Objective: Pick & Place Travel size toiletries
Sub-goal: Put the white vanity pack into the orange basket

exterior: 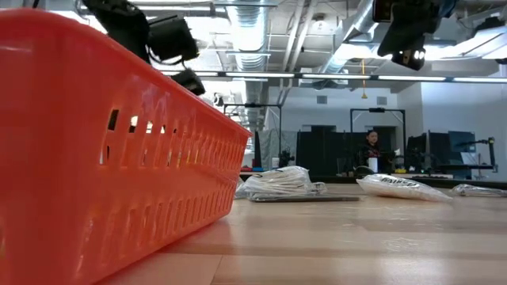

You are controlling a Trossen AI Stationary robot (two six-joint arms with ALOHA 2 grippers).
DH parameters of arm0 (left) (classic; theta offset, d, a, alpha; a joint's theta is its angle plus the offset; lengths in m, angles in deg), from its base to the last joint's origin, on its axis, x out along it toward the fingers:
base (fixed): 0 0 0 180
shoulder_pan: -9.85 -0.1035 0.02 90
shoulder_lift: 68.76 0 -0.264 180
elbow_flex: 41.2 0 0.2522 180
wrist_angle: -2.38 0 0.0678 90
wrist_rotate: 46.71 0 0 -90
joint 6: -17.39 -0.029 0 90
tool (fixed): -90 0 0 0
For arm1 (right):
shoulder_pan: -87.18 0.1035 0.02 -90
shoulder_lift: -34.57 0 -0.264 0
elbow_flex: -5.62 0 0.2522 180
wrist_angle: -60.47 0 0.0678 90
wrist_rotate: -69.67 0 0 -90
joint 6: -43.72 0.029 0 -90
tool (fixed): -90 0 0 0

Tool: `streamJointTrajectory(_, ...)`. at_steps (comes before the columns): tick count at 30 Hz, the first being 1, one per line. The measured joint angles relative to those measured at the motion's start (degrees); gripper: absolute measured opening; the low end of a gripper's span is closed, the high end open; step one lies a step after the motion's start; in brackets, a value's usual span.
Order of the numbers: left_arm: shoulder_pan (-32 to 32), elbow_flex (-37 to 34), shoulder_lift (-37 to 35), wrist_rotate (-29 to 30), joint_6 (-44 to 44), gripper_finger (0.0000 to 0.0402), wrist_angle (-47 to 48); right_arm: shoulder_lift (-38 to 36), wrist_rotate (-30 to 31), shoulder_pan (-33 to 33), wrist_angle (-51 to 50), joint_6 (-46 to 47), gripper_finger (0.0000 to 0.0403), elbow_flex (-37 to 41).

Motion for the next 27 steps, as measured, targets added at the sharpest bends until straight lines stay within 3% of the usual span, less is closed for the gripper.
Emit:
streamJointTrajectory(4, 0.28, -3.48, 0.0, 0.38, 3.25, 0.0241, -7.49, 0.0, 0.0, -1.04, 0.19, 0.02, 0.0, 0.0)
streamJointTrajectory(16, 0.28, -8.35, 0.0, 2.98, 3.66, 0.0216, -11.16, 0.0, 0.0, -1.91, 0.41, 0.02, 0.0, 0.0)
streamJointTrajectory(22, -0.04, -12.26, 0.0, 3.58, 3.88, 0.0215, -21.88, 0.0, 0.0, -1.9, 0.93, 0.17, 0.0, 0.0)
streamJointTrajectory(27, -0.31, -13.27, 0.0, 3.96, 3.91, 0.0209, -24.33, 0.0, 0.0, -1.9, 1.42, 0.18, 0.0, 0.0)
